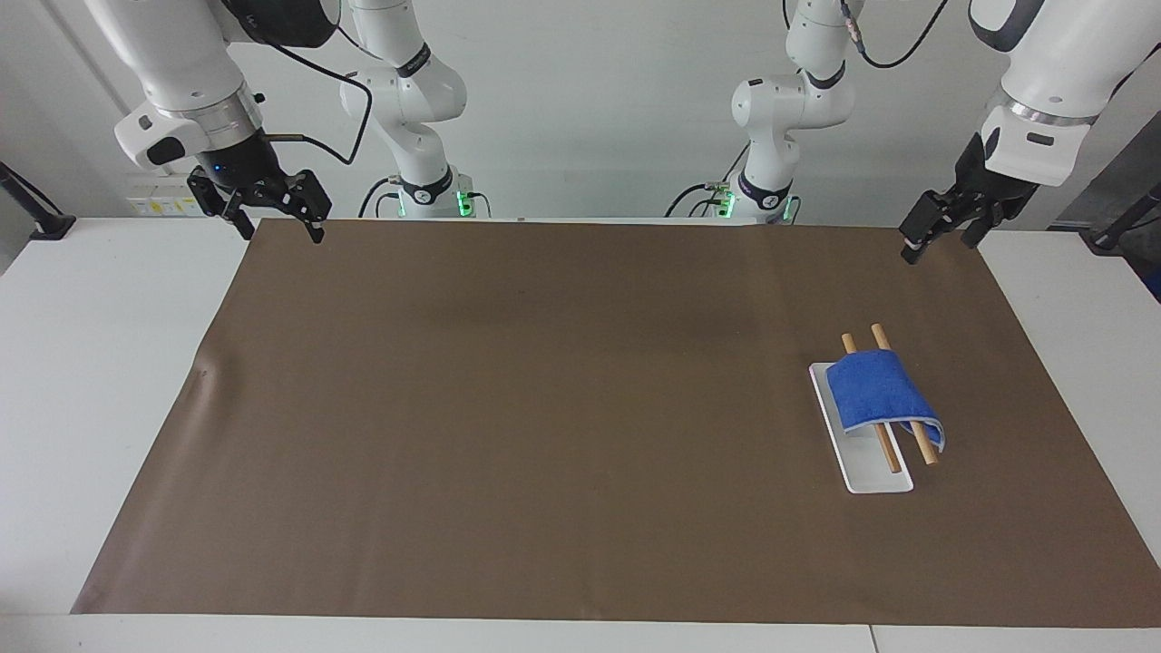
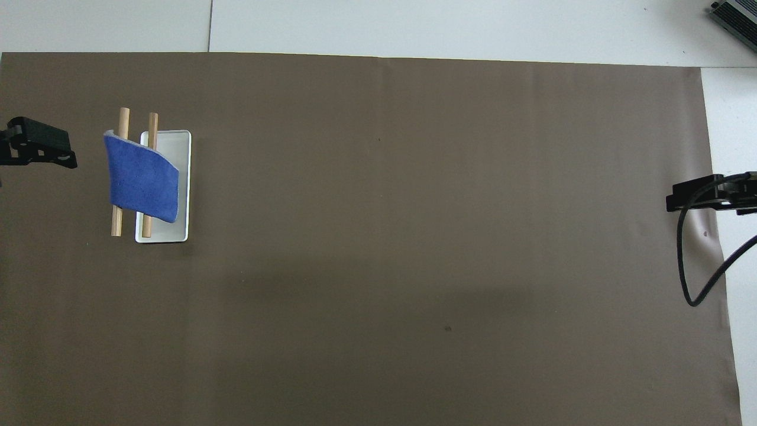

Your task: Right arm passes towel to left arm to hang

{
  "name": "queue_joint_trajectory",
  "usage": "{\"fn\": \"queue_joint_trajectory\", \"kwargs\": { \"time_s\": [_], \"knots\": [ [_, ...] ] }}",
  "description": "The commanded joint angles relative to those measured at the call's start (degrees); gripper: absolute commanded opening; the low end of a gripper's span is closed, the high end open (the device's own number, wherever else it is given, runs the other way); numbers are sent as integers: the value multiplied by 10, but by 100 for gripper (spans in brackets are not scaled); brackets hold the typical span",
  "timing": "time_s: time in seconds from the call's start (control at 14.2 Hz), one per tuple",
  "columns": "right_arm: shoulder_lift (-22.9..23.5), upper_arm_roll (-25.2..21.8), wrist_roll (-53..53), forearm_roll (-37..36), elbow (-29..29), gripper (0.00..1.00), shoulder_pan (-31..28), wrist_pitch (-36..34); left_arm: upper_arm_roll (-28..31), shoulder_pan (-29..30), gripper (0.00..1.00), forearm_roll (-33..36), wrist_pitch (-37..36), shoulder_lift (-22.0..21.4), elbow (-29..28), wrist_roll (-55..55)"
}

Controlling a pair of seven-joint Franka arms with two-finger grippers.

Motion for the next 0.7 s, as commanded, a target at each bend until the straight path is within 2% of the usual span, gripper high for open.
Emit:
{"fn": "queue_joint_trajectory", "kwargs": {
  "time_s": [0.0,0.42,0.63],
  "knots": [
    [-11,0,6,8,-9,100,-3,-6,-2,5,100,18,2,-14,-17,27],
    [-11,0,6,8,-9,100,-3,-6,1,5,100,24,-6,-15,-17,118],
    [-11,0,6,8,-10,100,-3,-6,1,5,100,24,-6,-16,-17,118]
  ]
}}
